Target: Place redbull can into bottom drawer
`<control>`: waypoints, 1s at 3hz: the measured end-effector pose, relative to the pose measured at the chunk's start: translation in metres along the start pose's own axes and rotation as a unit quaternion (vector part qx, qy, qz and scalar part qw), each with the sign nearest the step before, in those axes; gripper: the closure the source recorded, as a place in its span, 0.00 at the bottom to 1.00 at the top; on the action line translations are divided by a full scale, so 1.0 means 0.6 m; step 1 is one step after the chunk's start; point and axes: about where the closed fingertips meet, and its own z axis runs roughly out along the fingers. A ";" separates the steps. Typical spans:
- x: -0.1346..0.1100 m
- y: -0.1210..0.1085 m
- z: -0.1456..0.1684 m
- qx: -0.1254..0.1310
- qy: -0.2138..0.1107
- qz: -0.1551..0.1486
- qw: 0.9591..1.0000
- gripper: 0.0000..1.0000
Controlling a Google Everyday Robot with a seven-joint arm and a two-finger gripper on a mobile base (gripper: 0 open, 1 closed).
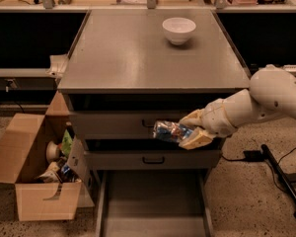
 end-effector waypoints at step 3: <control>0.282 0.146 0.193 -0.016 0.019 0.064 0.998 1.00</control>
Offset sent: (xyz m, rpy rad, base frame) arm -0.0730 -0.0566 -0.2432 -0.0559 0.1147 -0.0939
